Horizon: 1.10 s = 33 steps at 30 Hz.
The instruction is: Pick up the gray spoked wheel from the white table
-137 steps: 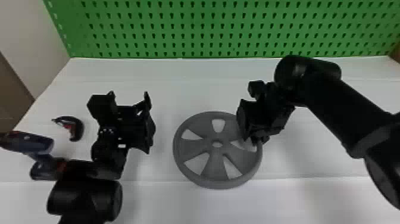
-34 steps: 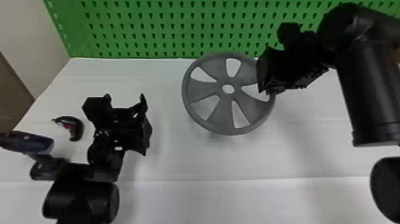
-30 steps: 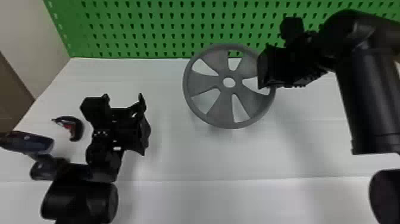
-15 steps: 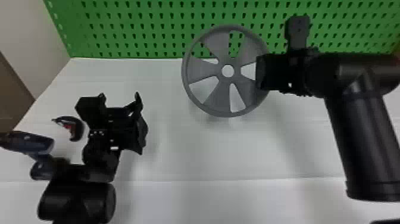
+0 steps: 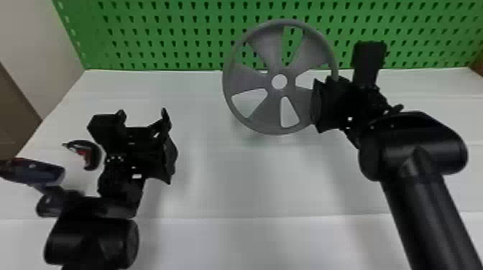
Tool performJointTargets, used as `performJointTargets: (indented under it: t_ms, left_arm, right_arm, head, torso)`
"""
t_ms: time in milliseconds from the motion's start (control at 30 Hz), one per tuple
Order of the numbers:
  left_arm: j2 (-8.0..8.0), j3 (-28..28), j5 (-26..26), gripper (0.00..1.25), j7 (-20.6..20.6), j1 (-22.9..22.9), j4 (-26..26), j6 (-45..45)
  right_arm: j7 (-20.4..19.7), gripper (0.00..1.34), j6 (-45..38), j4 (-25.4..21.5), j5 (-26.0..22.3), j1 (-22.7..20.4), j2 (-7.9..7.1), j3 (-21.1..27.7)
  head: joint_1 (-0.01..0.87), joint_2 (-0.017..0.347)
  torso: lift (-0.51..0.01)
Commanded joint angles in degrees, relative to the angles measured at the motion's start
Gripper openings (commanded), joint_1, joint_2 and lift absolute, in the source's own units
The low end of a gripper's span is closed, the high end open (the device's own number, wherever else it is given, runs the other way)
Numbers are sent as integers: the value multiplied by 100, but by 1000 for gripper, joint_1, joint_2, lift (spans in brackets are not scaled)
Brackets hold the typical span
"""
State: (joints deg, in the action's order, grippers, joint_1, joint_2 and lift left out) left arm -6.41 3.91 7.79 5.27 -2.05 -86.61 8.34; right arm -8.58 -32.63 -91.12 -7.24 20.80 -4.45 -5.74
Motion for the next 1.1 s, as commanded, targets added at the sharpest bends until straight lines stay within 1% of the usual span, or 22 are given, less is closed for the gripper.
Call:
performJointTargets:
  t_ms: [0,67,133,200,300,400,533,633,800,1067]
  left_arm:
    - [8,4,12,1037,0,-6,-5,0]
    - [8,13,12,1037,0,-6,-13,0]
    - [8,13,12,1037,0,-6,-5,0]
    - [8,13,20,1037,0,-6,-5,0]
    - [8,13,20,1037,0,-15,-13,0]
    - [8,22,20,1037,0,-15,-13,0]
    - [8,31,20,1037,0,-15,-22,0]
    - [8,31,20,1037,0,-15,-31,0]
    - [8,48,20,1035,0,-15,-31,0]
    - [8,48,20,1037,0,-6,-40,0]
  right_arm:
    - [41,275,978,-3,303,-392,119,134]
    - [41,275,1514,85,382,-542,155,143]
    - [50,273,1839,173,390,-630,190,152]
    - [67,273,1971,191,390,-709,207,160]
    - [67,273,2586,349,426,-841,216,152]
    - [67,273,2858,410,470,-928,234,160]
    - [67,273,3808,753,505,-1069,260,160]
    - [67,273,3843,762,487,-1157,260,152]
    - [58,273,4353,868,610,-1271,278,152]
    - [58,273,4537,841,584,-1412,278,196]
  head:
    - [770,44]
    - [770,44]
    - [770,44]
    - [770,44]
    - [770,44]
    - [770,44]
    - [770,44]
    - [770,44]
    - [770,44]
    - [770,44]
  torso:
    - [-98]
    - [-98]
    - [-98]
    - [-98]
    - [-98]
    - [-98]
    - [-98]
    - [-98]
    - [-98]
    - [-98]
